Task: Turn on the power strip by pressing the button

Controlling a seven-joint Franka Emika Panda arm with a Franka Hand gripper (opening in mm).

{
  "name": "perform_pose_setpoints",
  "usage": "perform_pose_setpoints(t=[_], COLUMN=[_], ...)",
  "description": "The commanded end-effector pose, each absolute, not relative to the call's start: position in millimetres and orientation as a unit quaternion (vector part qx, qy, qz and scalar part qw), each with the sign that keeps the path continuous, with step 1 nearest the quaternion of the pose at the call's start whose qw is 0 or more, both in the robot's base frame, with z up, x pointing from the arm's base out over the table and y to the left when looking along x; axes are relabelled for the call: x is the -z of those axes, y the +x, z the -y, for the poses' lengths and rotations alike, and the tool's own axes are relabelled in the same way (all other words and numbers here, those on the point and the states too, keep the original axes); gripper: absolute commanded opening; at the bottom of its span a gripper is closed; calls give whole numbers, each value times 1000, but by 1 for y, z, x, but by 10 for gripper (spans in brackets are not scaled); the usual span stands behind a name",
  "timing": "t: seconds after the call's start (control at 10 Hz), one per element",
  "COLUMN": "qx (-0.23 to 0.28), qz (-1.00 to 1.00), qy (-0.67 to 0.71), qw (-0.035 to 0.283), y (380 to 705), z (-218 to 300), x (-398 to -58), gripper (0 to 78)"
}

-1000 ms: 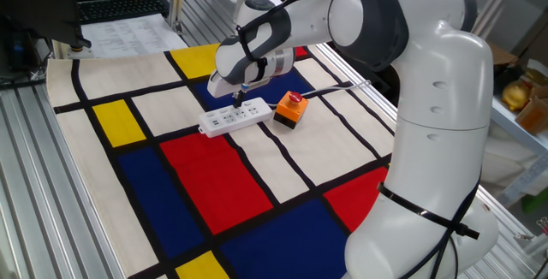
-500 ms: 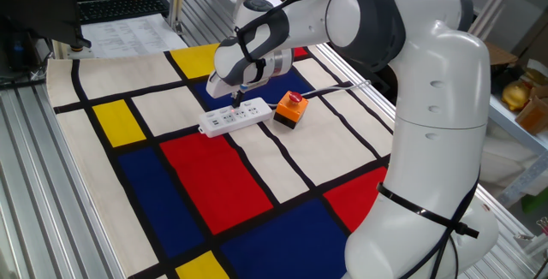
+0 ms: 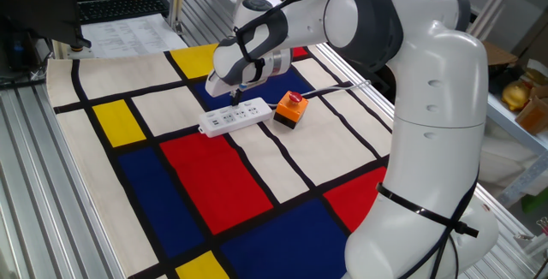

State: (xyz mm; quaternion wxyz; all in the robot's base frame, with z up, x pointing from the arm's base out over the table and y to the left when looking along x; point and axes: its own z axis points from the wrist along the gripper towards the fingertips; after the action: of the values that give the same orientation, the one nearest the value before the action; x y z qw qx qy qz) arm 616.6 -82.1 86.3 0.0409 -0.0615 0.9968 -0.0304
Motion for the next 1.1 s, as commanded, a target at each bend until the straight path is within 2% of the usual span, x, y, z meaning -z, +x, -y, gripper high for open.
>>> perform_pose_setpoints(t=[0.1, 0.7, 1.1], qx=[26, 32, 31], qz=[-997, -998, -998], qy=[-70, -58, -54], qw=[27, 4, 5], y=[608, 607, 607], z=[89, 77, 74], x=[-65, -101, -106], gripper=[0, 0, 0])
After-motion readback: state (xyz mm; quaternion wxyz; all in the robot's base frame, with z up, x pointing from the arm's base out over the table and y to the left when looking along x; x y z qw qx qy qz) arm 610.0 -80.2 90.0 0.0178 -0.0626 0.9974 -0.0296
